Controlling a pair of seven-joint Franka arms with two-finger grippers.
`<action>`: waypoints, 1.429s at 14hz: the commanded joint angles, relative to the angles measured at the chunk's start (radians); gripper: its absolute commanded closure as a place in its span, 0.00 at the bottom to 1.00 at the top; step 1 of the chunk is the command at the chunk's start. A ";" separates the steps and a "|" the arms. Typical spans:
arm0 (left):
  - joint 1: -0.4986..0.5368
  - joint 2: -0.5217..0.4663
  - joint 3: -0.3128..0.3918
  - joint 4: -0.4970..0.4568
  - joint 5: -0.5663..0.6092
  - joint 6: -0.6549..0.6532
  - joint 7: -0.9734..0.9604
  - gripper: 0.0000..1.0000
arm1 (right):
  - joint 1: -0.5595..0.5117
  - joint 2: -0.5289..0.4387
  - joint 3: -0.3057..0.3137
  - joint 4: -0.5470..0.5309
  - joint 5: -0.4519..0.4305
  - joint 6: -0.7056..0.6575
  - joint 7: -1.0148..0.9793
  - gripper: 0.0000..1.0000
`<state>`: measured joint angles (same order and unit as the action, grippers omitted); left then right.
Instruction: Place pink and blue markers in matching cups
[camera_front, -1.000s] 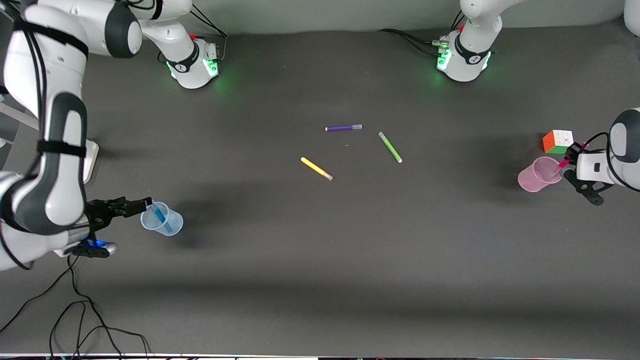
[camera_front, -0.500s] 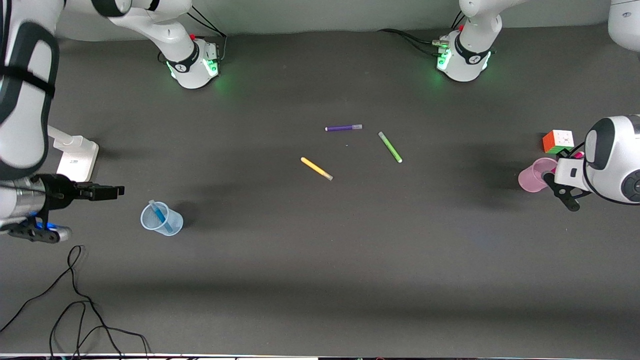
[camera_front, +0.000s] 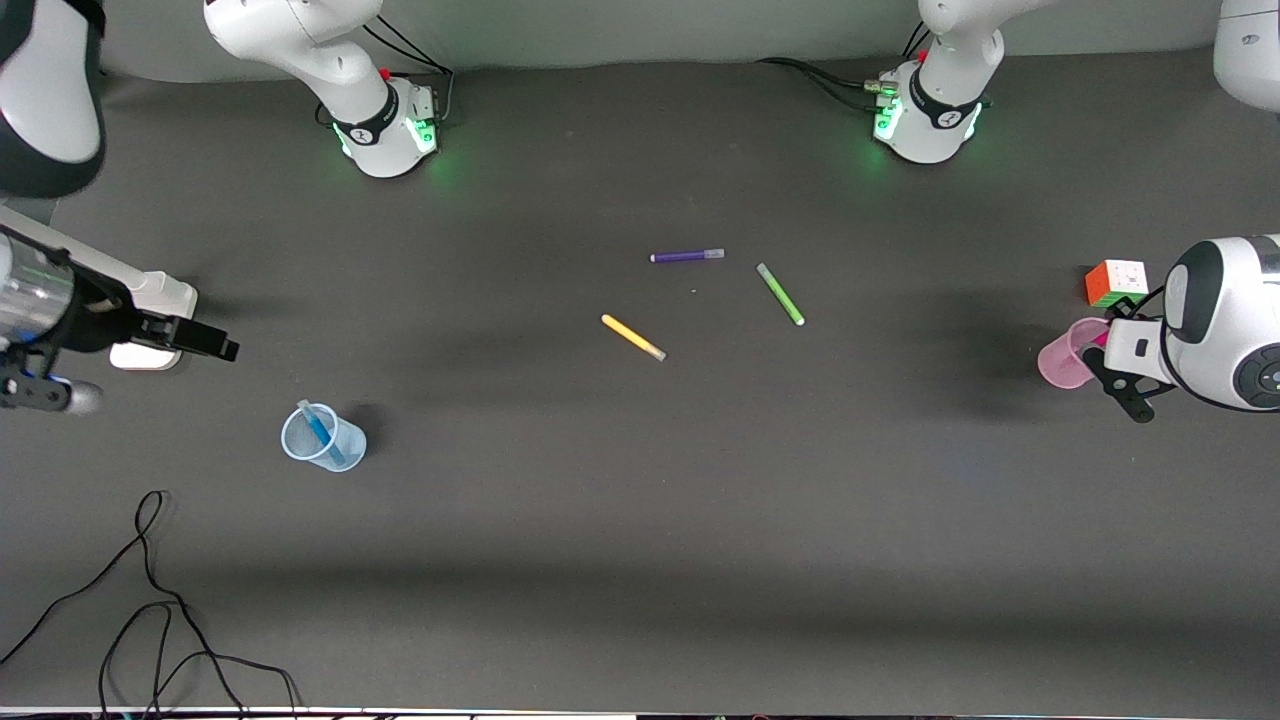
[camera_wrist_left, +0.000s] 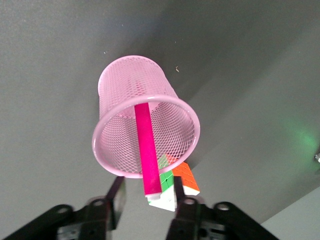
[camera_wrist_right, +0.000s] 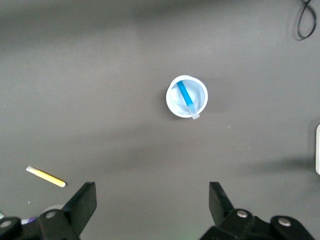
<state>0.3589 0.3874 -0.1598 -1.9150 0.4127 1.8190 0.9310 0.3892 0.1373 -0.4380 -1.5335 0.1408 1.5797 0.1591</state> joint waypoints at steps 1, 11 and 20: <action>-0.002 -0.004 0.000 0.005 0.015 -0.009 -0.004 0.00 | -0.015 -0.099 0.019 -0.059 -0.067 0.040 0.019 0.00; -0.144 -0.033 -0.014 0.590 -0.171 -0.564 -0.017 0.00 | -0.383 -0.146 0.364 -0.048 -0.089 0.022 -0.015 0.00; -0.164 -0.035 -0.167 0.751 -0.342 -0.590 -0.831 0.00 | -0.405 -0.150 0.377 -0.050 -0.098 -0.007 -0.131 0.00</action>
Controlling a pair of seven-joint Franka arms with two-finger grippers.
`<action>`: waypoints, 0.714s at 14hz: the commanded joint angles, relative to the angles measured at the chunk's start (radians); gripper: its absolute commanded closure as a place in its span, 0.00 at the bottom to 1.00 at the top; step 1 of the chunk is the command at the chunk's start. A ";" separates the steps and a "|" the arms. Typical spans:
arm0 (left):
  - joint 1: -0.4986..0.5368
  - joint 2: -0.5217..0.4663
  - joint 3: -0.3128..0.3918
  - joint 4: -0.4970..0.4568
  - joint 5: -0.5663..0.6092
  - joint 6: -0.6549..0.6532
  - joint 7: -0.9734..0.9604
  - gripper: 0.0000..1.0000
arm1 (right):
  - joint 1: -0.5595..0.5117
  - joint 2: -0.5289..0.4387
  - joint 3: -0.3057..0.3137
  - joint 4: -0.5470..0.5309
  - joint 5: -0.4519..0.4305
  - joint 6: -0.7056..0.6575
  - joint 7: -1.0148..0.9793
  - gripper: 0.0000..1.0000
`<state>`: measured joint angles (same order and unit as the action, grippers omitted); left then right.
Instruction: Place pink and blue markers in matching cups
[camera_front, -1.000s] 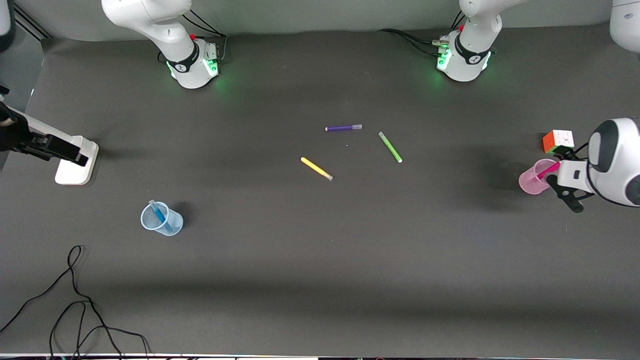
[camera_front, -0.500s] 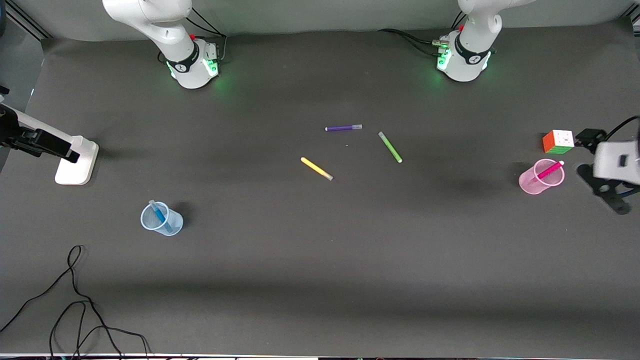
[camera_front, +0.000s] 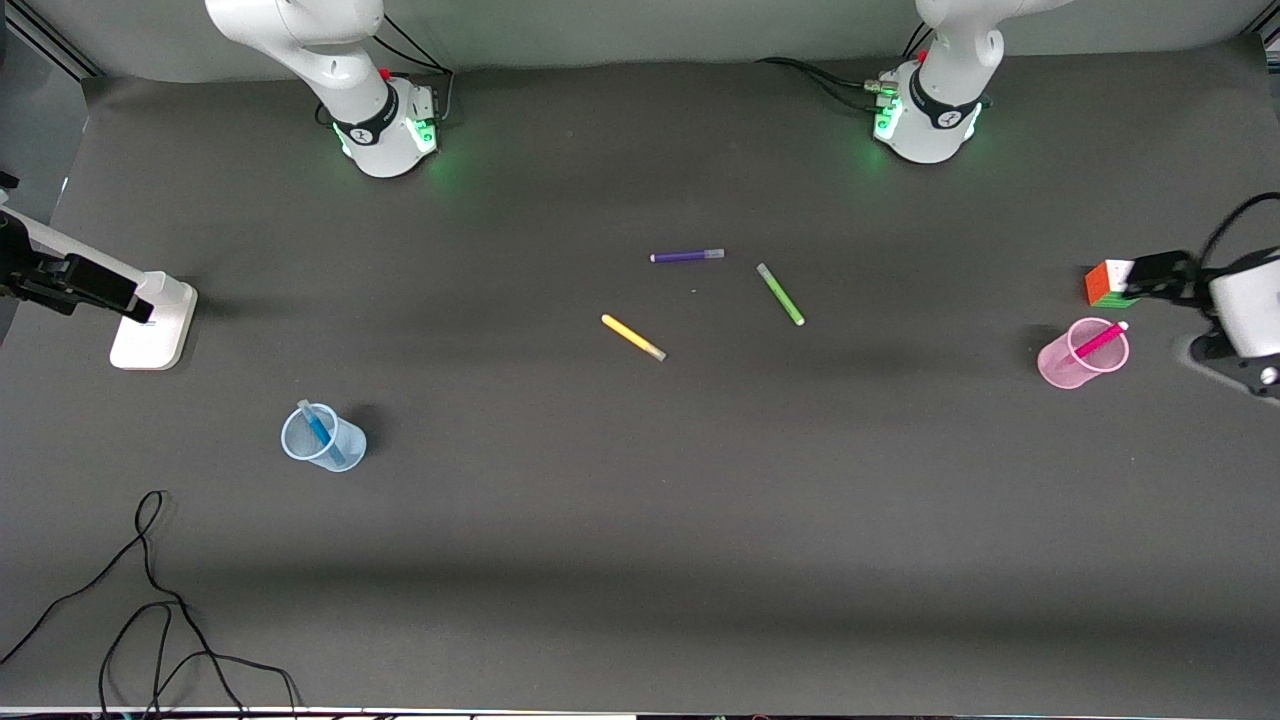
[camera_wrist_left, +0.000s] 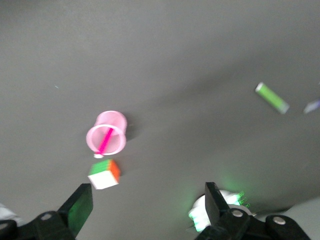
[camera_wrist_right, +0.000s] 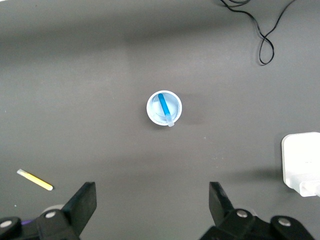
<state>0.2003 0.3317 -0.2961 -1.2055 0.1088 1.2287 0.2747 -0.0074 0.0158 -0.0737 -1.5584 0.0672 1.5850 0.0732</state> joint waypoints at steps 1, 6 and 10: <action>-0.004 0.018 -0.053 0.038 -0.041 0.023 -0.208 0.00 | -0.008 -0.031 0.012 -0.029 -0.024 -0.013 -0.049 0.00; -0.002 -0.029 -0.074 -0.058 -0.034 0.144 -0.258 0.00 | 0.001 -0.039 0.012 -0.042 -0.050 -0.019 -0.092 0.00; -0.008 -0.058 -0.072 -0.133 -0.029 0.233 -0.255 0.00 | 0.001 -0.039 0.012 -0.052 -0.060 -0.017 -0.093 0.00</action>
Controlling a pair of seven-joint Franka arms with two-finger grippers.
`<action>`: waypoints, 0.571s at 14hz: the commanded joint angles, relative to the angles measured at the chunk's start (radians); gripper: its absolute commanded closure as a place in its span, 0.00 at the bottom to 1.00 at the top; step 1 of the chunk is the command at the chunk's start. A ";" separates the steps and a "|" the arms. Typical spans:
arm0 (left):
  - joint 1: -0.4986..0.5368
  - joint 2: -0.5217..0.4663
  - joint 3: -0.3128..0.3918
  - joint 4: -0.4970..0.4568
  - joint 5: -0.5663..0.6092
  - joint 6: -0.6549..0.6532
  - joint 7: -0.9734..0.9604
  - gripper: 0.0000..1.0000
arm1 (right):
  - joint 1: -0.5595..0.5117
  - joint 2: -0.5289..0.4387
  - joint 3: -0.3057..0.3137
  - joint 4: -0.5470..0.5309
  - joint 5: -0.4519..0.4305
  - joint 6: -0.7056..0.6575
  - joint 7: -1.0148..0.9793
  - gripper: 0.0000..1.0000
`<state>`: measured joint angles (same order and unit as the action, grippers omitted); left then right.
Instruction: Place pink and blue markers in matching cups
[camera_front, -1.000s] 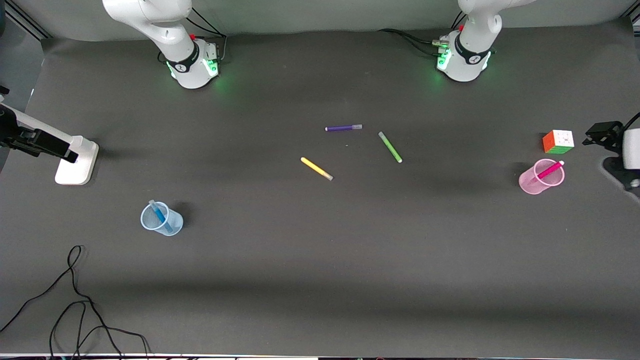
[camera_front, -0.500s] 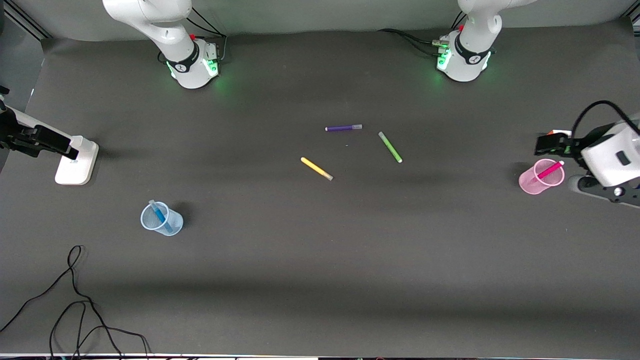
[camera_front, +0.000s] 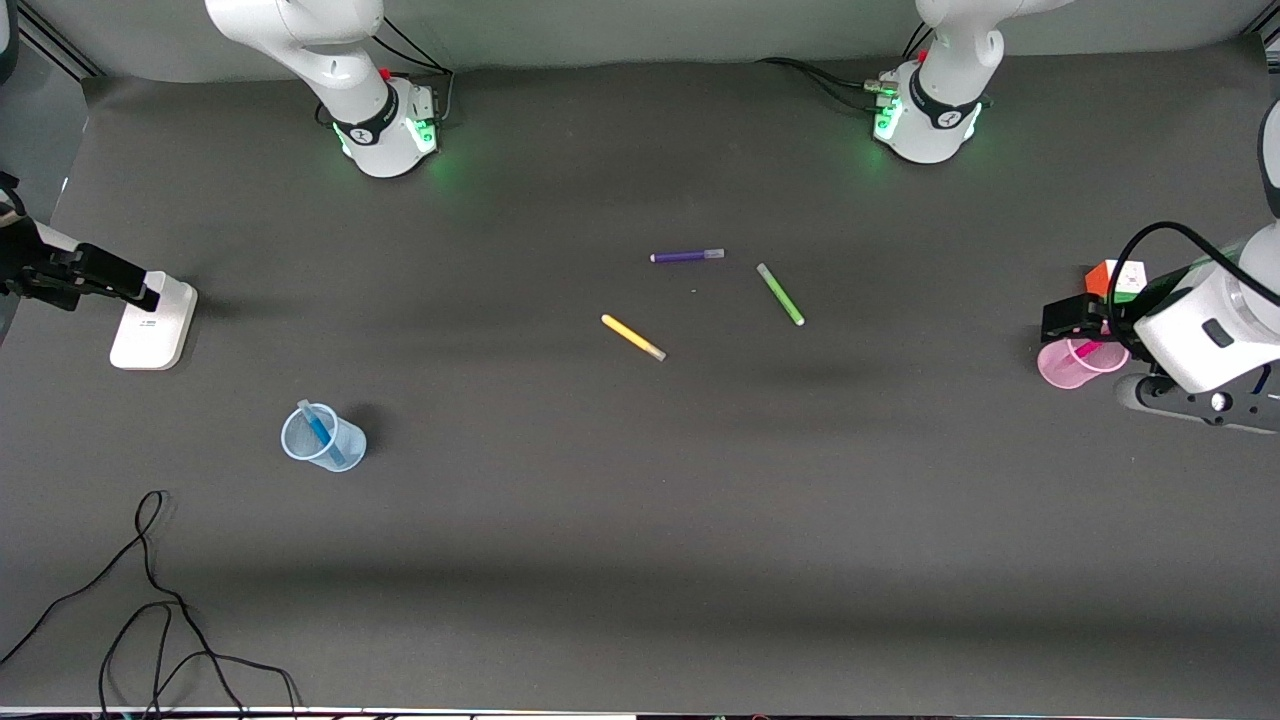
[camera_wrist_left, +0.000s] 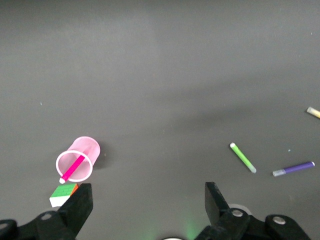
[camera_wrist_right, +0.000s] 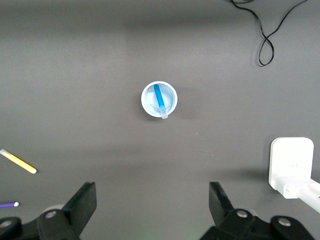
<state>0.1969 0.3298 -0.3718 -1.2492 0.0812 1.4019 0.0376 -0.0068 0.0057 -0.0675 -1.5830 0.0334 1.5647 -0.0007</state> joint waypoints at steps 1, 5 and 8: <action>-0.011 -0.060 0.007 -0.110 -0.003 0.078 -0.018 0.00 | 0.001 -0.030 0.006 -0.028 -0.026 0.003 -0.021 0.00; -0.140 -0.083 0.135 -0.107 0.011 0.141 -0.031 0.00 | -0.001 -0.030 0.005 -0.029 -0.027 0.002 -0.064 0.00; -0.139 -0.075 0.142 -0.085 0.014 0.131 -0.032 0.00 | -0.001 -0.029 0.005 -0.028 -0.026 0.002 -0.062 0.00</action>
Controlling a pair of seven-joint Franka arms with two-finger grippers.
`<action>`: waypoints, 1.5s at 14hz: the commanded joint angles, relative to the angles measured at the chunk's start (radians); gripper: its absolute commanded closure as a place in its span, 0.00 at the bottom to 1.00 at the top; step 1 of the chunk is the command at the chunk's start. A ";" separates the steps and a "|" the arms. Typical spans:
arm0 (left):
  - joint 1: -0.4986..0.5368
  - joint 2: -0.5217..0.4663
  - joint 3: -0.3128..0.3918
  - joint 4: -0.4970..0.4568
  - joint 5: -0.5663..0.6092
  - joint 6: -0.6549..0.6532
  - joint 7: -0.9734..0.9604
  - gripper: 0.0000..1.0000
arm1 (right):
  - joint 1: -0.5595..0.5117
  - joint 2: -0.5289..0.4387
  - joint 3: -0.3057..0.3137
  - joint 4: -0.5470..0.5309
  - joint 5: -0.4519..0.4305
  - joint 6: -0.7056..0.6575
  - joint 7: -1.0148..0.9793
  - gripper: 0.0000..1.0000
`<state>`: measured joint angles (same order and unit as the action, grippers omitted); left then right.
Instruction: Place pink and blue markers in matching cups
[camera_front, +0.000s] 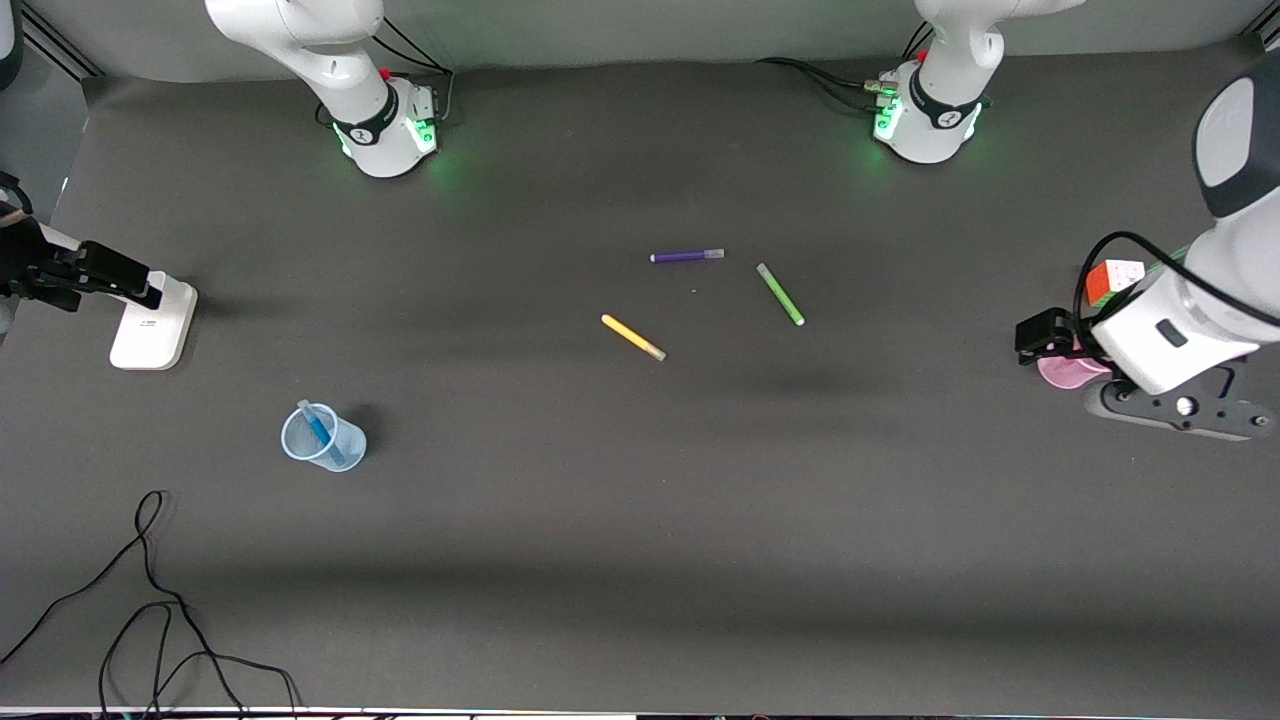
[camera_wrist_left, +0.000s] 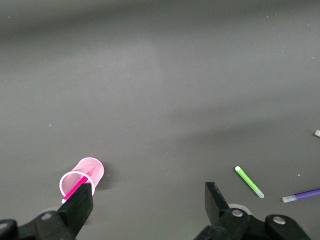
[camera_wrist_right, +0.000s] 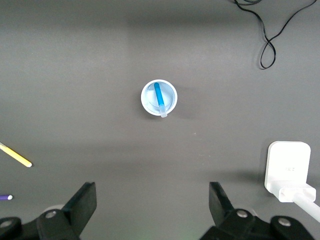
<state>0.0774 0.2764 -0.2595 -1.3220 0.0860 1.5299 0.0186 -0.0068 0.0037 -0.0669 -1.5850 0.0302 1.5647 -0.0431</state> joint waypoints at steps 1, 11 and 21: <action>-0.039 -0.034 0.060 -0.034 0.008 0.003 -0.003 0.00 | 0.001 -0.027 0.004 -0.024 -0.023 0.002 -0.020 0.00; -0.162 -0.239 0.217 -0.329 0.003 0.277 -0.005 0.00 | 0.001 -0.027 0.004 -0.023 -0.023 0.002 -0.020 0.00; -0.128 -0.252 0.223 -0.289 -0.067 0.075 0.052 0.00 | 0.001 -0.027 0.004 -0.021 -0.023 0.002 -0.018 0.00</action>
<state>-0.0855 0.0360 -0.0293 -1.6120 0.0591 1.6232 0.0469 -0.0068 0.0025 -0.0669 -1.5851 0.0301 1.5647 -0.0450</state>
